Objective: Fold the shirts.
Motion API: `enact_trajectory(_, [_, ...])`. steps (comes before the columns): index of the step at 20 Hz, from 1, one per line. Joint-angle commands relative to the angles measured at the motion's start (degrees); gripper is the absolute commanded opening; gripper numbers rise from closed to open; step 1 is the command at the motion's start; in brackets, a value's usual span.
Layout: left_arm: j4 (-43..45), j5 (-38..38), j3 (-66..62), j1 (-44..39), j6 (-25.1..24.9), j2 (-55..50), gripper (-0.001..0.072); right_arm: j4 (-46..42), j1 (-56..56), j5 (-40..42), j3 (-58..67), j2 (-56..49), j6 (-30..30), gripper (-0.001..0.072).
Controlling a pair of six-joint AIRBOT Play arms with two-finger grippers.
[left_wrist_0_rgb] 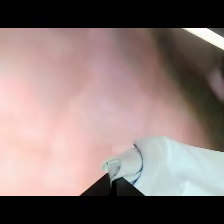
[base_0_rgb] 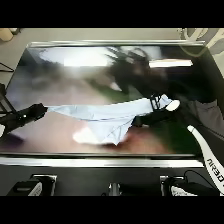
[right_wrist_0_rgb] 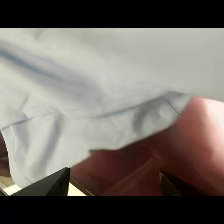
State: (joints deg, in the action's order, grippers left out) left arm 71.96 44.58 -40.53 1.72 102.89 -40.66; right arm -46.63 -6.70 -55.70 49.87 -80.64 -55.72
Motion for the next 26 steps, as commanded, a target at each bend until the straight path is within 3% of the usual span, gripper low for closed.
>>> enact_trajectory(1, [-0.7,0.2,-0.7,0.0,0.0,2.0,0.0026,8.1,-3.2,8.8,-2.6,-3.7,-1.2,0.0542])
enact_trajectory(8, [-2.6,-0.8,-0.7,0.0,0.0,4.0,0.0025,10.6,-3.2,8.2,-2.6,-7.1,-4.7,0.0418])
enact_trajectory(9, [-3.3,-1.4,-0.8,0.0,0.0,4.2,0.0025,11.4,-3.2,7.6,-2.6,-7.5,-4.7,0.0326])
enact_trajectory(10, [-3.2,-1.8,-1.2,0.0,0.0,4.3,0.0025,11.6,-3.2,7.2,-2.6,-7.4,-3.8,0.0039])
enact_trajectory(13, [-3.0,-3.9,-4.8,0.0,-2.5,4.7,0.0024,7.9,-3.1,3.0,-0.7,-3.4,4.5,0.0018])
enact_trajectory(16, [-3.0,-9.7,-16.5,0.0,-8.4,5.3,0.0023,-5.7,-3.1,-0.4,7.2,9.0,7.6,0.0018])
enact_trajectory(18, [-1.2,-16.2,-28.3,0.0,-10.8,5.4,0.0023,-20.2,-3.2,-0.9,18.6,21.0,6.5,0.0016])
enact_trajectory(20, [8.7,-18.5,-40.2,0.2,-10.7,5.1,0.0022,-36.8,-3.2,3.0,30.6,31.5,0.5,0.0016])
enact_trajectory(22, [19.4,-13.2,-48.1,2.3,-2.0,5.0,0.0022,-50.0,-3.2,4.9,40.0,40.0,-8.6,0.0015])
enact_trajectory(24, [20.4,-3.8,-50.5,4.7,8.0,5.5,0.0022,-49.4,-3.2,4.7,42.8,45.9,-15.6,0.0015])
enact_trajectory(26, [14.1,1.6,-50.3,4.0,7.1,5.8,0.0024,-45.9,-3.2,1.2,42.8,48.2,-16.5,0.0016])
